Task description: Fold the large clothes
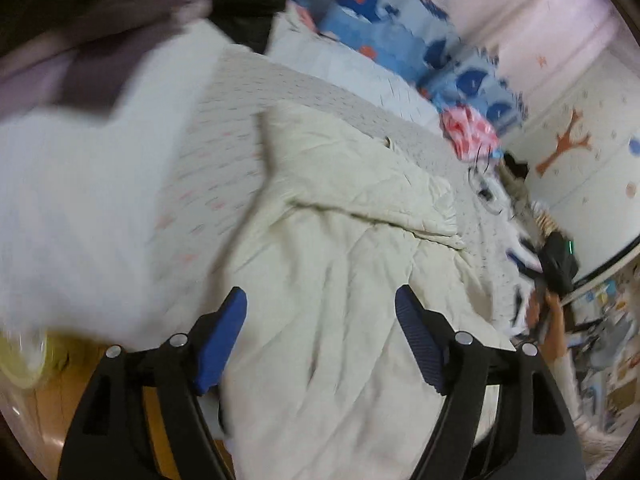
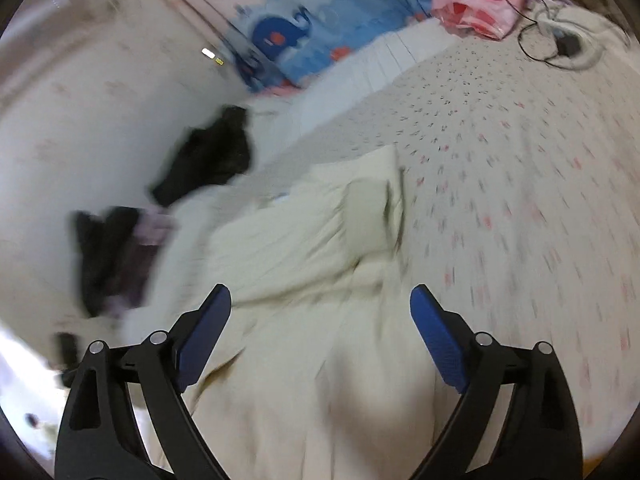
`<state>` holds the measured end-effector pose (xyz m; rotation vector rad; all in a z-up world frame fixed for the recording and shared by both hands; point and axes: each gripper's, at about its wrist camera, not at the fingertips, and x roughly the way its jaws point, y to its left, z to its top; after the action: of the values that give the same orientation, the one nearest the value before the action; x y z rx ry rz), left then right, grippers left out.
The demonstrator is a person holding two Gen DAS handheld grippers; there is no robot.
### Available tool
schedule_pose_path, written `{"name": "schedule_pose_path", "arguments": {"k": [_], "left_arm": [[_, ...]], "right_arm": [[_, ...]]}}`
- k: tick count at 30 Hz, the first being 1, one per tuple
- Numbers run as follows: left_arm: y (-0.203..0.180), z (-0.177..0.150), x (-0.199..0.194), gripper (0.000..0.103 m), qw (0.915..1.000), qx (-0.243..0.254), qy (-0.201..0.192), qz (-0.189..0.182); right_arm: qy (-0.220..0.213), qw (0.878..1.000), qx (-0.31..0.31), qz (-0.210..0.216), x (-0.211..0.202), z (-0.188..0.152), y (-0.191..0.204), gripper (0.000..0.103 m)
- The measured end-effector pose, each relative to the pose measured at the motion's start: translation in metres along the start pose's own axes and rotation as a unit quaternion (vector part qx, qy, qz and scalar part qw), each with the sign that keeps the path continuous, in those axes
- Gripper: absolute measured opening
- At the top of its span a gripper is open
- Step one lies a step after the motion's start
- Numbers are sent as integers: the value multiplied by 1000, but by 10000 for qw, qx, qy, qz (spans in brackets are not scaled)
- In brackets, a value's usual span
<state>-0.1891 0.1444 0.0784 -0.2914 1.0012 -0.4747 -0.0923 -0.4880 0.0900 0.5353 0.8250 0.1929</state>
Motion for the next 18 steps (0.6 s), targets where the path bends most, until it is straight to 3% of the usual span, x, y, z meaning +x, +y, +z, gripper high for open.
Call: {"name": "schedule_pose_path", "arguments": {"k": [3,5,8,9,10,12,15,18], "left_arm": [[-29,33,54,74,9998,134,105,40],[-39,54,80,74,9999,98,76,25],[-45,83,116,74,9999,46,140,-25],[-46,92,128,74,9998,50,193,-40],[-48,100,139,74,9997,77,225,-36],[-49,109,150,74,9997,156,200,-9],[-52,131,151,74,9998,146,-133,-76],[-54,149,149,74,9986,18,-489,-223]], "right_arm": [[330,9983,-62,-484,76,18,-4,88],[424,9970,-216,-618,105,25,-1,86],[425,9912,-845,-926,129,28,17,57],[322,9900,-1023,-918,128,28,22,38],[213,9886,-1171,-925,123,29,27,12],[-81,9881,-1362,-711,102,37,38,6],[-600,9858,-1464,-566,70,54,48,5],[-917,9837,-1383,-692,57,68,47,5]]}}
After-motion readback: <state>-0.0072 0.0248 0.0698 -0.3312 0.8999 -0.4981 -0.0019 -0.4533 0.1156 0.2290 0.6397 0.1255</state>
